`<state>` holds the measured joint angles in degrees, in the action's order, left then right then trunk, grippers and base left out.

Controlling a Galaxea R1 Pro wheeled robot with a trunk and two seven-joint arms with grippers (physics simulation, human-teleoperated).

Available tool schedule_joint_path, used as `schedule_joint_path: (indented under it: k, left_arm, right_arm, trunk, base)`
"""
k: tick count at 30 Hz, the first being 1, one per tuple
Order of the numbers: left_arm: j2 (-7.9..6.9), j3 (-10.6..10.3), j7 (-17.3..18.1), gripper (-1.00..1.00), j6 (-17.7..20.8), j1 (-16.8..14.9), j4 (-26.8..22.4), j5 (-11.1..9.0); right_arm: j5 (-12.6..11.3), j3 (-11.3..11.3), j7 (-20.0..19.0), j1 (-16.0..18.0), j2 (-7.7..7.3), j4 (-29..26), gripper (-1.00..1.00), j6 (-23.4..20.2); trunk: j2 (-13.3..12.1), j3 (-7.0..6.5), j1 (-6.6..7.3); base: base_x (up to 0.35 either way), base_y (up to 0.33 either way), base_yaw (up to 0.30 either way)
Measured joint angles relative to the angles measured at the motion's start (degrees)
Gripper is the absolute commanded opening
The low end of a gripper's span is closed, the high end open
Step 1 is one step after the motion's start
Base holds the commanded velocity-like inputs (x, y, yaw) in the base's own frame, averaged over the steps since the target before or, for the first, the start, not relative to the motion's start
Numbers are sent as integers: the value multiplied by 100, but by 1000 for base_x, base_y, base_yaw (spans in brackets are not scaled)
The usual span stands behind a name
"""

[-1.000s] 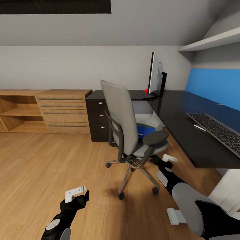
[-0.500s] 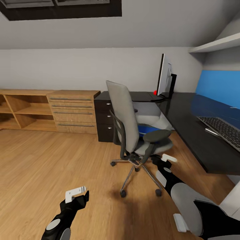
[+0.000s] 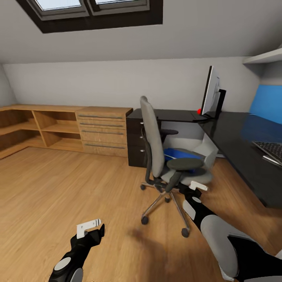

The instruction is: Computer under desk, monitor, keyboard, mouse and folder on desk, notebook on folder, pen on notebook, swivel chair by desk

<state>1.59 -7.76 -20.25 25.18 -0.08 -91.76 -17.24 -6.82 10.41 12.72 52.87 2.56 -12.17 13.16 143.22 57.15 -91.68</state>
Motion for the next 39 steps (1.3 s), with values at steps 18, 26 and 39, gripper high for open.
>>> schedule_joint_path:
  k: [18,26,39]
  left_arm:
    - [0,0,0,100,-2,0,10,0]
    - [0,0,0,100,-3,0,9,0]
    - [0,8,0,100,4,0,9,-1]
  right_arm:
    - [91,11,0,0,111,1,100,-1]
    - [92,-1,-3,0,111,1,100,-3]
    - [89,-2,-3,0,108,0,100,-4]
  trunk:
    - [0,-69,0]
    - [0,-86,0]
    - [0,-87,-3]
  base:
    - [0,0,251]
    - [0,0,195]
    - [-107,10,-13]
